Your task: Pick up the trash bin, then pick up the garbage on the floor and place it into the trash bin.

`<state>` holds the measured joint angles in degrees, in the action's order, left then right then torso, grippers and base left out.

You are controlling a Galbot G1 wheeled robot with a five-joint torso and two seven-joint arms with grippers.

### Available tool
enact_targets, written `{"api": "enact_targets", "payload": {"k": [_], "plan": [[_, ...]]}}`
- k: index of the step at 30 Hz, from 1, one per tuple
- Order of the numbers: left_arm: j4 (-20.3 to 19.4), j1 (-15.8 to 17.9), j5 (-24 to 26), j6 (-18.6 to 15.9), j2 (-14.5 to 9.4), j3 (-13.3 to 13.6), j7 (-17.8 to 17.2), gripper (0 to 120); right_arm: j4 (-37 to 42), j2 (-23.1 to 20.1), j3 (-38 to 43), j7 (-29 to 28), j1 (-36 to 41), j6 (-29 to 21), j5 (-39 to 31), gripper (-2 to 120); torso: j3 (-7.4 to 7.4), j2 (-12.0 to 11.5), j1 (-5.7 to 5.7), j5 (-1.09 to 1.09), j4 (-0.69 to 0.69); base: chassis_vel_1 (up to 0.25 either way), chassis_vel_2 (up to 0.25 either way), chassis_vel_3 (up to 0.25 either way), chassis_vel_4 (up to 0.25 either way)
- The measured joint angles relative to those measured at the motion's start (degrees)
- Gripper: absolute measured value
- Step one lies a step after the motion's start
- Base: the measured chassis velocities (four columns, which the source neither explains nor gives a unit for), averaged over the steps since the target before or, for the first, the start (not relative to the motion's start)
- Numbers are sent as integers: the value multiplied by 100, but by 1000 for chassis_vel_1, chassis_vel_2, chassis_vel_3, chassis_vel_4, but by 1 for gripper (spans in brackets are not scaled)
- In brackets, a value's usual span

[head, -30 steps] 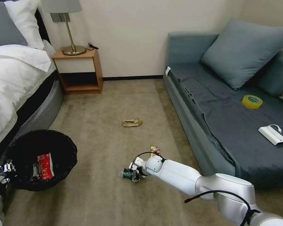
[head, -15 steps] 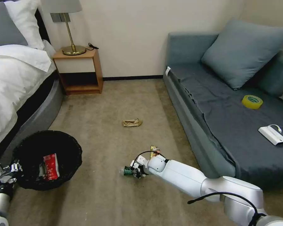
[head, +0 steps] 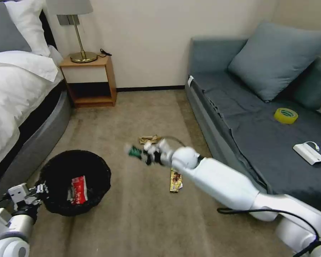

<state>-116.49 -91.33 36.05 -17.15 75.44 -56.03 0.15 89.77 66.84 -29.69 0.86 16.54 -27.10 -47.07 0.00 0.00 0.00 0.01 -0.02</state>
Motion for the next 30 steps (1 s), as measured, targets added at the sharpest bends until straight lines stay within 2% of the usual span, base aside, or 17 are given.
{"api": "enact_targets", "payload": {"k": [2, 3, 7, 12, 23, 30], "plan": [[-56, 25, -15, -40, -10, 108, -17, 5, 622, 3, -7, -409, -69, 29, -551, 24, 0, 0, 0, 0, 1, 0, 0, 0, 0], [-56, 25, -15, -40, -10, 108, -17, 5, 622, 3, -7, -409, -69, 29, -551, 24, 0, 0, 0, 0, 1, 0, 0, 0, 0], [-167, 23, -45, -82, -10, 262, -28, 5, 1569, 79, -366, -1024, -110, 93, -1273, 24, 0, 0, 0, -1, 2, 0, 0, 0, 0], [-305, -28, -44, -114, -7, 379, -27, 5, 1919, 239, -950, -1243, 123, 219, -1323, 24, 0, 0, -1, -1, 2, 0, 0, 0, 0], [-505, -210, 22, -115, -80, 516, 56, 5, 1394, 559, -1450, -1304, 664, 270, -888, 24, 0, 0, -1, -1, 2, 0, 0, 0, 0], [-496, -196, 269, -109, -293, 600, 76, 5, 823, 744, -1527, -1496, 823, 263, -615, 22, 0, 0, -1, -2, 1, 0, 0, 0, 0]]}}
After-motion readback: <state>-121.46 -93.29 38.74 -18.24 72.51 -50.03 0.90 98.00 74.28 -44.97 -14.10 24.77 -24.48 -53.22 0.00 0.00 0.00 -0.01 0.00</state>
